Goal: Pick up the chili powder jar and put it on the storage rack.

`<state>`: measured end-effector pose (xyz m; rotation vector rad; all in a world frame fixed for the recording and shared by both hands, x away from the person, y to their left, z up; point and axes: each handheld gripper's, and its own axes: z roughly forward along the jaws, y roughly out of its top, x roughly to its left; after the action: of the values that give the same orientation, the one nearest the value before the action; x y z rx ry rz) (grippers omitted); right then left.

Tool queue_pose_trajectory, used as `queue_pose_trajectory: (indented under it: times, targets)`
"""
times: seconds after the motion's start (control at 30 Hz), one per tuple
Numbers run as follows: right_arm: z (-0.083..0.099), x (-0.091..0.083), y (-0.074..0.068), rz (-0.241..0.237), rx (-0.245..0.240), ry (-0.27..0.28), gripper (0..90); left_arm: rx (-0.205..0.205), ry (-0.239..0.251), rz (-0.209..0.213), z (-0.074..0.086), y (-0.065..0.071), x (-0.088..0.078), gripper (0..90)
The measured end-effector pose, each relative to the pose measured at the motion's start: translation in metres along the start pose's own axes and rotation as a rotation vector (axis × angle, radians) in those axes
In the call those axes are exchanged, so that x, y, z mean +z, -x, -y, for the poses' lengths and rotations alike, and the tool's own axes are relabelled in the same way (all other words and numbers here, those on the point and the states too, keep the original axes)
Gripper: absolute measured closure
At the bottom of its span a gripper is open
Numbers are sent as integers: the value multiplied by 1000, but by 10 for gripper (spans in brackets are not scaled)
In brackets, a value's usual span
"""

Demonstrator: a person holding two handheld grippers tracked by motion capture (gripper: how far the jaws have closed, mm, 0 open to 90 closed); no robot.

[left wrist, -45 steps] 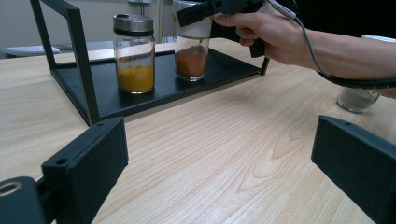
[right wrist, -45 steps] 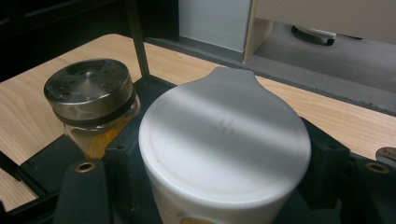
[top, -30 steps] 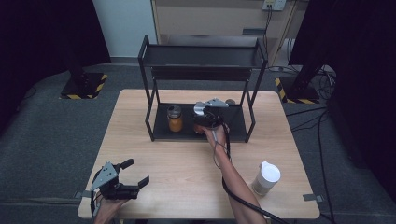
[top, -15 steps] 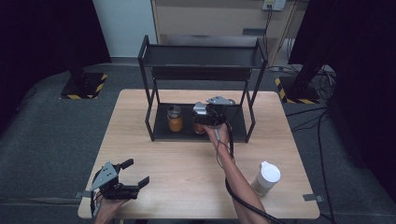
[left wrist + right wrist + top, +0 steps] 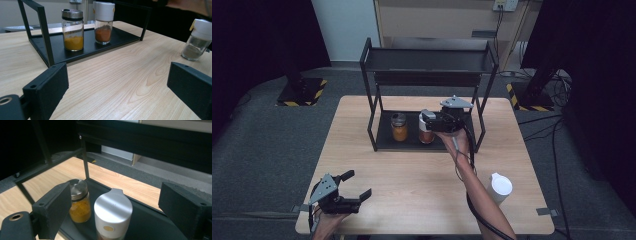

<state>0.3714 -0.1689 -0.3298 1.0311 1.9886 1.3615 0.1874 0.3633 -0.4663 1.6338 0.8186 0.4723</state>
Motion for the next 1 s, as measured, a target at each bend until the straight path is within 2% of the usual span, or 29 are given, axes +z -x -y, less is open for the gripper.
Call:
queue_pose_trajectory:
  times: [0.17,0.3,0.5,0.6,0.8,1.0]
  targets:
    - [-8,-19,2,-10,-28,-9,108,1,2,-2,0,1,0,26]
    - [-12,-32,9,-36,-12,-20,102,3,6,-2,1,0,-1,27]
    - [-20,-58,9,-42,-60,-7,95,3,7,4,1,0,0,28]
    - [-19,-73,7,-36,-79,8,95,3,9,6,1,0,-1,28]
    - [-11,-99,23,-76,-23,24,93,3,10,6,1,0,-1,28]
    - [-6,-125,29,-82,-32,43,91,0,13,5,1,0,-1,28]
